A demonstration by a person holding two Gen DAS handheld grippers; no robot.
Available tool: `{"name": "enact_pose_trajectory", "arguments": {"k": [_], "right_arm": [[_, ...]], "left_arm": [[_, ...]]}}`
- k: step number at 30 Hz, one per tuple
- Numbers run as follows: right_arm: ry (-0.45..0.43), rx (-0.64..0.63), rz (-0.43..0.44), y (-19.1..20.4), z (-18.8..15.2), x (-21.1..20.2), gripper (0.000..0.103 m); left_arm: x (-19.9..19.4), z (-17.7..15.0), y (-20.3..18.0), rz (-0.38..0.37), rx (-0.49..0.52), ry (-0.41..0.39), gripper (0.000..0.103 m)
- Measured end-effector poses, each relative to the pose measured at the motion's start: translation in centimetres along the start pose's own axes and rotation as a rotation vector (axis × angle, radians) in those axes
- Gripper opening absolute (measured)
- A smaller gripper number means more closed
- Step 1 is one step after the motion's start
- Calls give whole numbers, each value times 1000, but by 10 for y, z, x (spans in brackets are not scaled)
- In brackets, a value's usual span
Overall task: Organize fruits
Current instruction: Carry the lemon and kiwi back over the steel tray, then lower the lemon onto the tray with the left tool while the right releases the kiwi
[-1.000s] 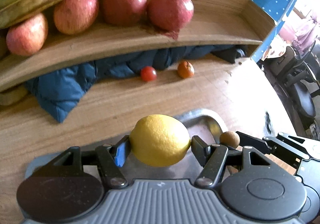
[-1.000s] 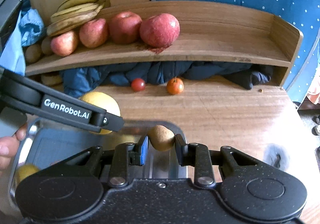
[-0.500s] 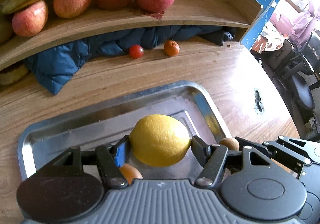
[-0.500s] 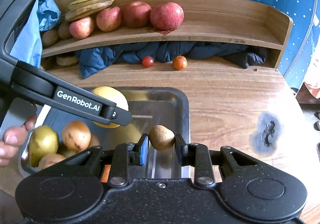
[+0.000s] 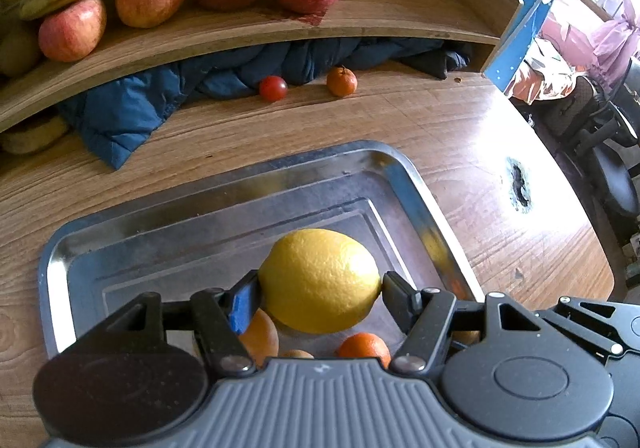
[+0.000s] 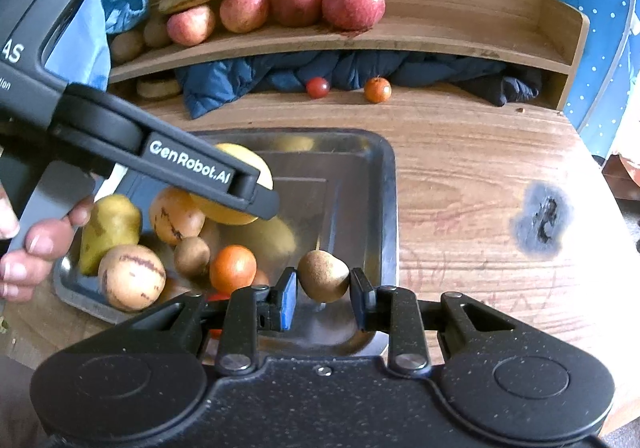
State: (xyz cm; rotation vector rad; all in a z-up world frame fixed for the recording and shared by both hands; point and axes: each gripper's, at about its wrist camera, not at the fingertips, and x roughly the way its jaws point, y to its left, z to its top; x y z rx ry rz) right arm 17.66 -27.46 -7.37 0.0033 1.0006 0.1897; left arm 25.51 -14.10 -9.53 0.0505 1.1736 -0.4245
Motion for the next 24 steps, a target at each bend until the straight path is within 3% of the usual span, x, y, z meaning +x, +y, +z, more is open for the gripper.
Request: {"name": "enact_pose_trajectory", "arguments": {"k": [24], "right_arm": [[52, -19, 32, 4, -10, 1, 30]], "left_arm": [[3, -9, -15, 69, 42, -22, 70]]}}
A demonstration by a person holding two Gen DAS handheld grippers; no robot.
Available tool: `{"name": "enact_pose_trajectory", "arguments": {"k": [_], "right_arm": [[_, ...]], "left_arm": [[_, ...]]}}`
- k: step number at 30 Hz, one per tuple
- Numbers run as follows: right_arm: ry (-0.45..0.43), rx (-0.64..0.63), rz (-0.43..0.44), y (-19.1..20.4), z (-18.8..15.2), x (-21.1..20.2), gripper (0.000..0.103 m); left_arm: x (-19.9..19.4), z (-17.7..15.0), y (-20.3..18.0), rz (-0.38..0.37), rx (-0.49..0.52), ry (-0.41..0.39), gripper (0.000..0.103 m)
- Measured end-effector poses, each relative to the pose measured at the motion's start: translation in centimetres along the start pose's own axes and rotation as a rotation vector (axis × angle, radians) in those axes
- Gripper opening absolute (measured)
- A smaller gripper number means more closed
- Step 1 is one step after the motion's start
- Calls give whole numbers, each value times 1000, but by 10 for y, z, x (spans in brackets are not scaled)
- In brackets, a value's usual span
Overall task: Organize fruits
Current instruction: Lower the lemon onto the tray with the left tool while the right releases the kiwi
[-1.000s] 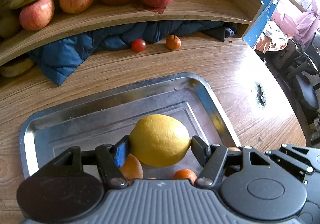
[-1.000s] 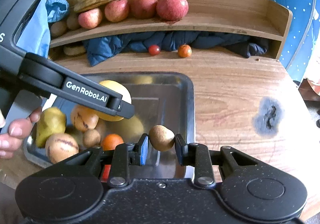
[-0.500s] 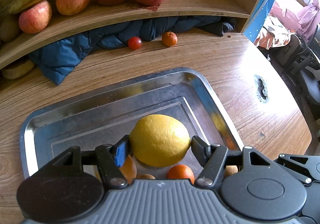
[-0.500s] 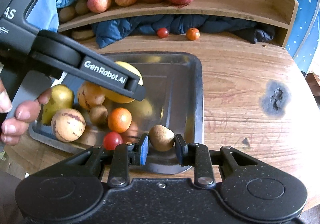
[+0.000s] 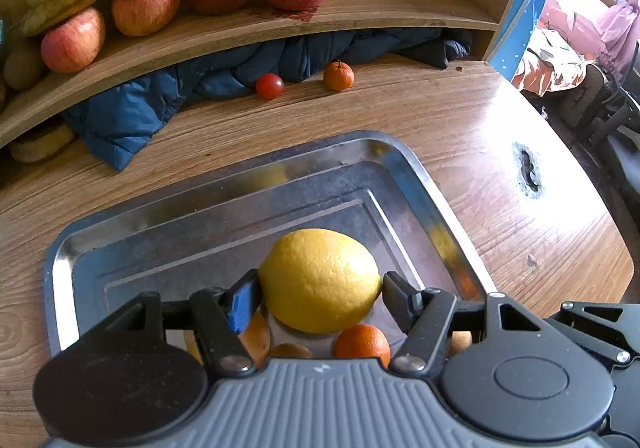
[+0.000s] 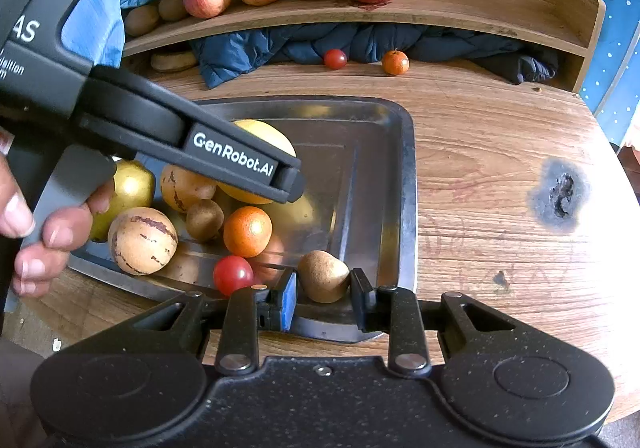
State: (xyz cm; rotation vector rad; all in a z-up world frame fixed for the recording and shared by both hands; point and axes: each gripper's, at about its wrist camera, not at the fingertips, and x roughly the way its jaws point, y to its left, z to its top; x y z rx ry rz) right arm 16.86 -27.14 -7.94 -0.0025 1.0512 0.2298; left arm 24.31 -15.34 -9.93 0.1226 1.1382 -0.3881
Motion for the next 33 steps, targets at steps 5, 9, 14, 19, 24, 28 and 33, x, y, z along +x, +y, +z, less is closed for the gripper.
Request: {"name": "enact_pose_trajectory", "arguments": {"k": [5, 9, 14, 19, 24, 28, 33], "right_arm": [[-4, -5, 1, 3, 0, 0, 31], [-9, -6, -3, 5, 0, -2, 31], [-21, -5, -9, 6, -1, -8, 33], [-32, -2, -11, 7, -4, -15, 41], [-44, -1, -7, 8, -9, -23, 49], [-54, -10, 1, 13, -12, -29, 57], [-63, -25, 22, 19, -15, -36, 67]], "left_arm": [[1, -2, -4, 19, 19, 4, 70], [-2, -3, -4, 23, 17, 0, 73], [-9, -9, -6, 17, 16, -3, 77], [-21, -15, -6, 10, 2, -24, 84], [-36, -23, -2, 21, -28, -50, 93], [-50, -31, 5, 37, -62, -63, 95], [-70, -43, 18, 61, -106, -90, 99]]}}
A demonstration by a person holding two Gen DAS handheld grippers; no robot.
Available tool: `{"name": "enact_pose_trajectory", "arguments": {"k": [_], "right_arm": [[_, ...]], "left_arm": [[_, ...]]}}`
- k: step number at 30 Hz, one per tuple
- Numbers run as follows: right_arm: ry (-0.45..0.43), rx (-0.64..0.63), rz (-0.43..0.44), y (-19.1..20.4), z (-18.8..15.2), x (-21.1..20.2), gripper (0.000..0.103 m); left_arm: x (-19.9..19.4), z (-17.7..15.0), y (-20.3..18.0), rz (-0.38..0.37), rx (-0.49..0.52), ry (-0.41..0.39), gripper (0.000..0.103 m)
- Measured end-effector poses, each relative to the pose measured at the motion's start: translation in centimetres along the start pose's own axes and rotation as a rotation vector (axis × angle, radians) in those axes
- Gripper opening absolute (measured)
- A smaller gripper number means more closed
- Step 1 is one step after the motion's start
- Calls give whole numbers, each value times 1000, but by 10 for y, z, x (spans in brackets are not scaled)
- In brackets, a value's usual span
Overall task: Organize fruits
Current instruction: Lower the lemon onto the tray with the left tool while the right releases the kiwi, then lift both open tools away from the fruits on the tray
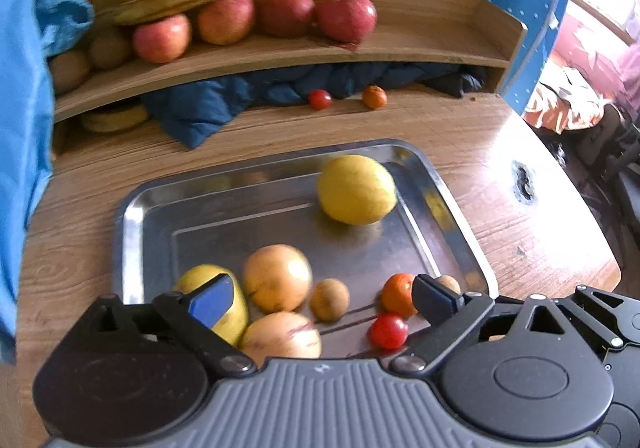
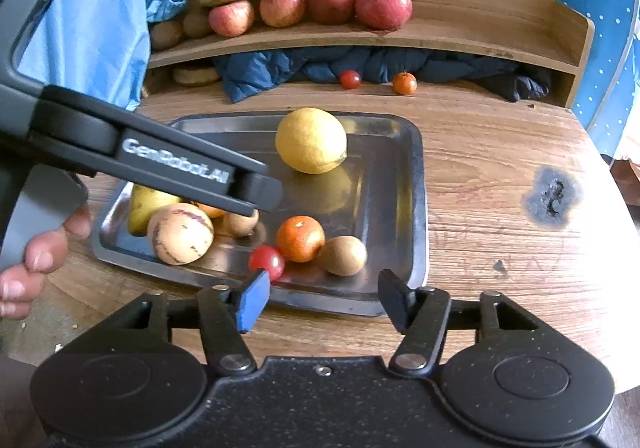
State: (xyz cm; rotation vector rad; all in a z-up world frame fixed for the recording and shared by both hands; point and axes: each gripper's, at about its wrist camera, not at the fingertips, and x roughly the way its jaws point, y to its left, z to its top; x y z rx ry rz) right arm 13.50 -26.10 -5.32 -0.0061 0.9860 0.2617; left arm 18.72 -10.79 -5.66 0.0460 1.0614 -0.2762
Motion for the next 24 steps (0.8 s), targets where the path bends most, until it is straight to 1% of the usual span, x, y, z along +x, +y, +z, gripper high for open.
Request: {"name": "enact_pose_trajectory", "arguments": {"k": [2, 6, 7, 12, 16, 19, 24], "right_arm": [[-1, -7, 12, 3, -1, -2, 71], [2, -27, 35, 12, -1, -3, 75], [-1, -31, 43, 14, 0, -4, 79], [-8, -58, 75, 24, 2, -5, 81], [-4, -74, 98, 29, 3, -5, 83], [2, -79, 115, 31, 4, -4, 88], [8, -95, 139, 37, 5, -1, 92]], "left_arm": [[-8, -4, 6, 16, -18, -5, 100], [-20, -12, 23, 48, -71, -1, 102], [-23, -14, 28, 55, -87, 2, 102], [-32, -29, 45, 94, -139, 32, 102], [-34, -41, 55, 123, -160, 66, 102], [-34, -49, 62, 147, -172, 96, 102], [-33, -55, 68, 185, -188, 128, 102]]}}
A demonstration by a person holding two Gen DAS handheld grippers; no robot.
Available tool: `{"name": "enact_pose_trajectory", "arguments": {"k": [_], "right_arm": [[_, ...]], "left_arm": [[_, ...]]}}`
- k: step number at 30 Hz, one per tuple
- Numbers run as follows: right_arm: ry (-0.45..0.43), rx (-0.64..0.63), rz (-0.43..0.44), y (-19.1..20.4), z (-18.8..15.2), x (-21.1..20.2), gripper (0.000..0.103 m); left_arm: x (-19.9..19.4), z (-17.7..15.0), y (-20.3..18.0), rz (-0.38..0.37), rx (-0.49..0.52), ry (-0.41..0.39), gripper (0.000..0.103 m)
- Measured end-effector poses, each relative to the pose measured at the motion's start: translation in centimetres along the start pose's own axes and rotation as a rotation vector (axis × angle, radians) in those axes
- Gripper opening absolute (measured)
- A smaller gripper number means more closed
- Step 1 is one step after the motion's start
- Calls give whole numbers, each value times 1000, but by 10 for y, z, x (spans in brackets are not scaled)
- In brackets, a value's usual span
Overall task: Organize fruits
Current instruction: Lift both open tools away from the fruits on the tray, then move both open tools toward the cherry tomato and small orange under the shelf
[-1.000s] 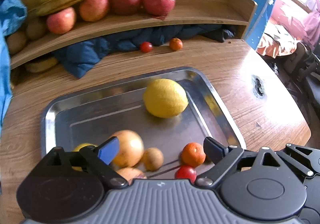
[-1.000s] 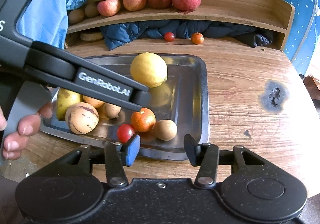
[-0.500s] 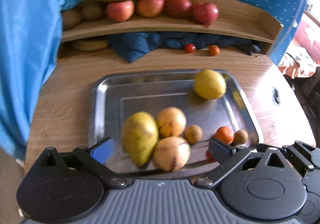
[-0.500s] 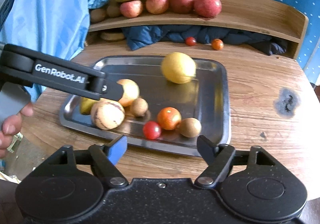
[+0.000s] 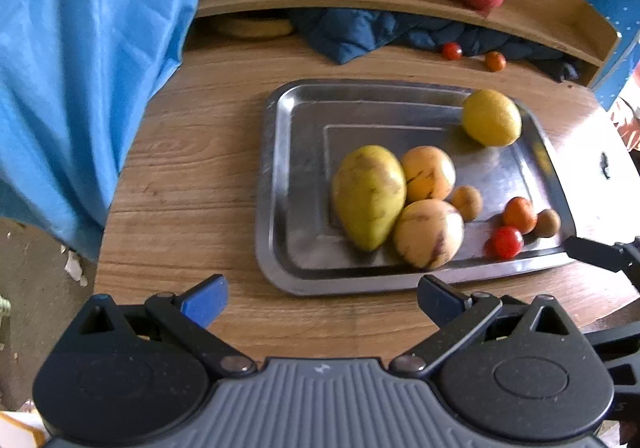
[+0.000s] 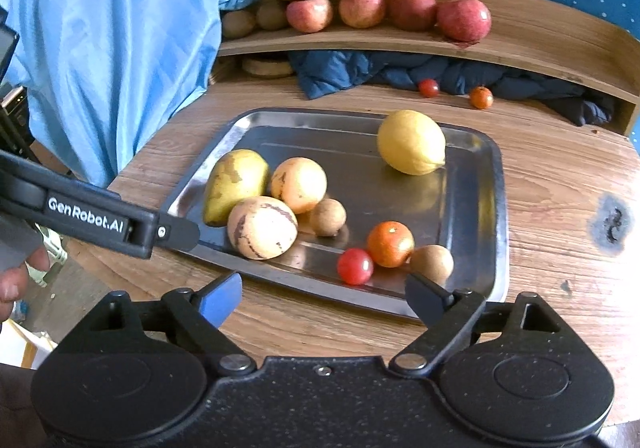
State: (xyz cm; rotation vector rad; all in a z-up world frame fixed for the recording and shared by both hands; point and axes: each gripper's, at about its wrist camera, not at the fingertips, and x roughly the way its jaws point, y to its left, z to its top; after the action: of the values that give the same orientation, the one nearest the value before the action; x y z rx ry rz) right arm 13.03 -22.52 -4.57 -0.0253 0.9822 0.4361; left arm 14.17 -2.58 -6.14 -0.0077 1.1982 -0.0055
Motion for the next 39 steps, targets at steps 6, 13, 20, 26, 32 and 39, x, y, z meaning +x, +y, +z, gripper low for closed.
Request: {"name": "enact_pose_trajectory", "arguments": {"k": [6, 13, 20, 26, 32, 39], "right_arm": [[-10, -6, 21, 2, 6, 2, 99], [-27, -8, 24, 0, 18, 6, 102], [-53, 13, 11, -11, 31, 8, 102], [-80, 36, -9, -24, 43, 10, 102], [-107, 64, -35, -37, 55, 14, 102], [-122, 115, -84, -51, 60, 16, 102]], "left_arm": [[0, 3, 6, 44, -17, 8, 102], [0, 17, 9, 69, -19, -11, 102], [1, 37, 4, 71, 4, -34, 102], [4, 59, -3, 65, 31, -61, 102], [11, 82, -11, 56, 66, -82, 102], [24, 102, -25, 26, 128, -83, 103]]}}
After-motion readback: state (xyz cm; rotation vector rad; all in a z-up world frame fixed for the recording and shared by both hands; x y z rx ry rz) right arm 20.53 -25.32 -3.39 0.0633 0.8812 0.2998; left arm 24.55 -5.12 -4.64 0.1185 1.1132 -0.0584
